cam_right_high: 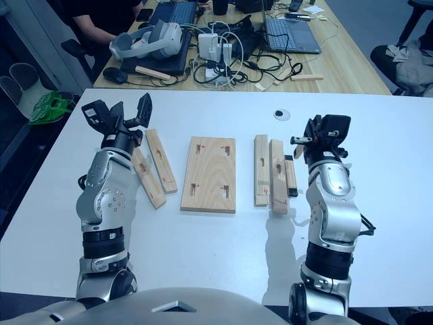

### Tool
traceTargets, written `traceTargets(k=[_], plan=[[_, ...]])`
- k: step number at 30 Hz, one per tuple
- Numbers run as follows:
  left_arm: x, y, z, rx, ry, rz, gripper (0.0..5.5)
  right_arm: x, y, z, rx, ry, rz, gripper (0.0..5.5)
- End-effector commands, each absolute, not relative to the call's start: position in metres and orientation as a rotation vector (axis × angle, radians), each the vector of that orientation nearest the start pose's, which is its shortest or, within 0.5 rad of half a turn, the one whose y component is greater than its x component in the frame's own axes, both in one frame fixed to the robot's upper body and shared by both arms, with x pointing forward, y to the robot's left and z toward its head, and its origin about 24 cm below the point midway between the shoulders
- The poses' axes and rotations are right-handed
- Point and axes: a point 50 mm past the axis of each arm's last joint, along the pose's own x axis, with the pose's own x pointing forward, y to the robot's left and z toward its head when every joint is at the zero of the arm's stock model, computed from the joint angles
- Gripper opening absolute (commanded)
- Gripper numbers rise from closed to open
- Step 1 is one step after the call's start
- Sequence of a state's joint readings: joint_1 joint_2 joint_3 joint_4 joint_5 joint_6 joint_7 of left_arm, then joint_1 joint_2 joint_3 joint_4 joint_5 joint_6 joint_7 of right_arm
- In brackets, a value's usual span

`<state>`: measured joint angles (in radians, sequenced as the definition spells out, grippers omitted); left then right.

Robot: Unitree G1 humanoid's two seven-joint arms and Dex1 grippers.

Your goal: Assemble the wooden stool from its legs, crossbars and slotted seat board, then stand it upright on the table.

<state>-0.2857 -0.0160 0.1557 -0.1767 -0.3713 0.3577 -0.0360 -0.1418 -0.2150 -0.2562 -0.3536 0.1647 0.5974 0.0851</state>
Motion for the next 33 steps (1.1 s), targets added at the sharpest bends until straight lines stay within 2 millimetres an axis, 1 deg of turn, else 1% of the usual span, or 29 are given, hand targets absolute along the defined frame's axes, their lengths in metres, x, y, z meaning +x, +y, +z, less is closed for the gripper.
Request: traceTargets(k=[1,4,8,13,23,27,30,33], plan=[[0.297,0.149,0.125,-0.394,-0.105,-0.114,4.38,0.261,-0.219,0.116,0.027,0.035,0.002,0.39],[0.298,0.150,0.125,-0.392,-0.103,-0.118,4.38,0.264,-0.215,0.113,0.075,0.045,0.033,0.39],[0.299,0.151,0.126,-0.392,-0.099,-0.123,4.38,0.264,-0.222,0.102,0.200,0.128,-0.027,0.39],[0.299,0.152,0.126,-0.391,-0.095,-0.121,4.38,0.261,-0.224,0.097,0.171,0.171,-0.050,0.39],[0.300,0.153,0.126,-0.392,-0.089,-0.119,4.38,0.258,-0.223,0.090,0.252,0.223,-0.041,0.39],[0.300,0.153,0.126,-0.399,-0.085,-0.118,4.38,0.257,-0.224,0.089,0.293,0.244,-0.039,0.39],[0.300,0.153,0.125,-0.403,-0.082,-0.119,4.38,0.258,-0.225,0.092,0.309,0.226,-0.021,0.39],[0.300,0.152,0.125,-0.409,-0.080,-0.118,4.38,0.258,-0.218,0.101,0.237,0.173,0.057,0.39]])
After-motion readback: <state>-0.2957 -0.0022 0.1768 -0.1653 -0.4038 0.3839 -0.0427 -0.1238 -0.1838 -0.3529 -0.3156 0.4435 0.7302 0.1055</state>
